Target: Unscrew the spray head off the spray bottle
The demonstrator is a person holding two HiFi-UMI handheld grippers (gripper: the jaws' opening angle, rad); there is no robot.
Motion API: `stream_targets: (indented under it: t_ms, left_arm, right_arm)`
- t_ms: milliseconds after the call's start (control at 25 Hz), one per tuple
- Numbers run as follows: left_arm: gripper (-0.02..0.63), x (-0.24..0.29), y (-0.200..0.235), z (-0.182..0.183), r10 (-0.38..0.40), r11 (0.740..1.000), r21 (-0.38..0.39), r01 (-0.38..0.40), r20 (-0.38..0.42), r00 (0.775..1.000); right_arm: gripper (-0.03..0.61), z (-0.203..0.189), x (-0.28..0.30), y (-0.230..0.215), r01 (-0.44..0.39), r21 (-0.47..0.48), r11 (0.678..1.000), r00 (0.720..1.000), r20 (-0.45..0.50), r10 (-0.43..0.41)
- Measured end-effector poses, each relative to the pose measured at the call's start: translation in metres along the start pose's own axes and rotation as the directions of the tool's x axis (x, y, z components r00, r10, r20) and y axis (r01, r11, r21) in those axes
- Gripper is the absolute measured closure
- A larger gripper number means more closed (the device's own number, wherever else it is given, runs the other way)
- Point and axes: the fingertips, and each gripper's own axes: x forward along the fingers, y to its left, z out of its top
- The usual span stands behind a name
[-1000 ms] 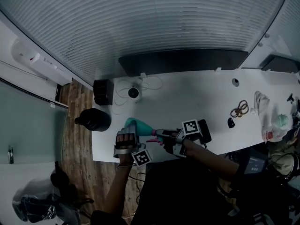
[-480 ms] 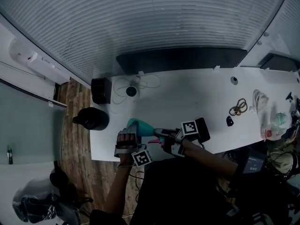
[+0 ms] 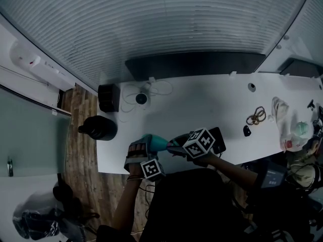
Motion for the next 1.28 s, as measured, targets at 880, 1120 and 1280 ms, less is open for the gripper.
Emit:
stream_targets:
  t_ms: [880,1120,1280]
  left_arm:
    - [0.242,-0.017,-0.039,0.033,-0.257,0.851,-0.344,0.398,0.389,0.885]
    - [0.241,-0.012,-0.018,-0.006,-0.065,0.757,-0.581,0.300,0.390,0.918]
    - [0.241,-0.035,0.004,-0.020,0.138,0.645,-0.716,0.265,0.451,0.882]
  right_arm:
    - [0.451,-0.011,-0.032,0.030,-0.108,-0.994,-0.008,0.901,-0.095,-0.423]
    - [0.451,0.019,-0.077,0.033,0.054,-0.989,0.138,0.931,0.000,-0.364]
    - [0.451,0.026,-0.109,0.036,0.161,-0.962,0.219,0.937,0.080,-0.341]
